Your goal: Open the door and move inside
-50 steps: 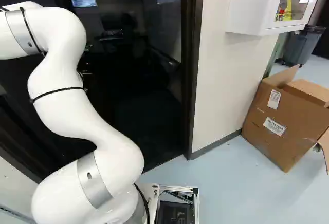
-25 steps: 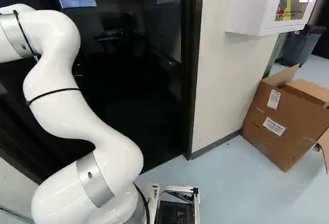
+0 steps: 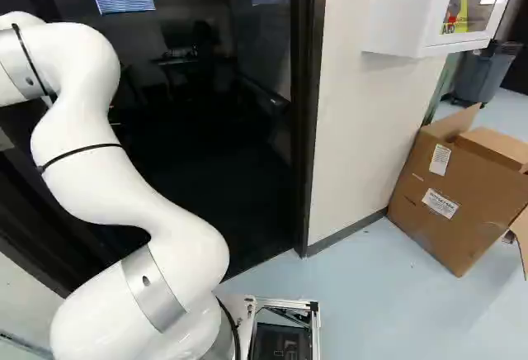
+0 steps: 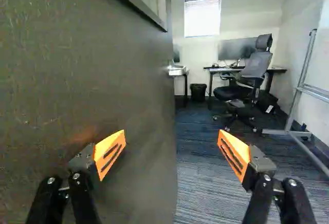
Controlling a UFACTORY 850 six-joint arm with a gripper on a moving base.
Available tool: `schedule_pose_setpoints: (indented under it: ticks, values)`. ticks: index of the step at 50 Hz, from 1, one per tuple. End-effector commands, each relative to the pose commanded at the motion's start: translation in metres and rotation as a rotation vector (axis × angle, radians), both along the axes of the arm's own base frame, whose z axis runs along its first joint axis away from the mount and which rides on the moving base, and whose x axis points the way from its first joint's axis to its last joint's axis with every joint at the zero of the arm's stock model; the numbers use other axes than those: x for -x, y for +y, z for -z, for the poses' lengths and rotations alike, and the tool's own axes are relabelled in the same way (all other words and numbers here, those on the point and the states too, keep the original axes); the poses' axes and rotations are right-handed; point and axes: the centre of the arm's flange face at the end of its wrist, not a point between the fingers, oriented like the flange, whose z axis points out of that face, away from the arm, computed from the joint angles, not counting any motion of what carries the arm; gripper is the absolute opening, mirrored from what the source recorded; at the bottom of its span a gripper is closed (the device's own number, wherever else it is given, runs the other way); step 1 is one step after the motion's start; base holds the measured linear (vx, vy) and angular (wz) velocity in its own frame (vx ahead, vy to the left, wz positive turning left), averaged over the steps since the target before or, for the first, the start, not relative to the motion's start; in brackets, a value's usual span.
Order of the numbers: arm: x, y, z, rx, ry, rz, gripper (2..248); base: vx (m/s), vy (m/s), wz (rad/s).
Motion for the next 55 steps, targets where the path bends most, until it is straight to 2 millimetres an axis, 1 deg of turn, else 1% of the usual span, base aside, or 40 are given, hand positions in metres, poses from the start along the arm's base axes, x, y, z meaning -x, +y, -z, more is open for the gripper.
schedule_pose_setpoints:
  ticks: [55]
  values:
    - [0.0009,0.0016,0.0001,-0.001,0.000,-0.002,247,0.000,0.000,0.000]
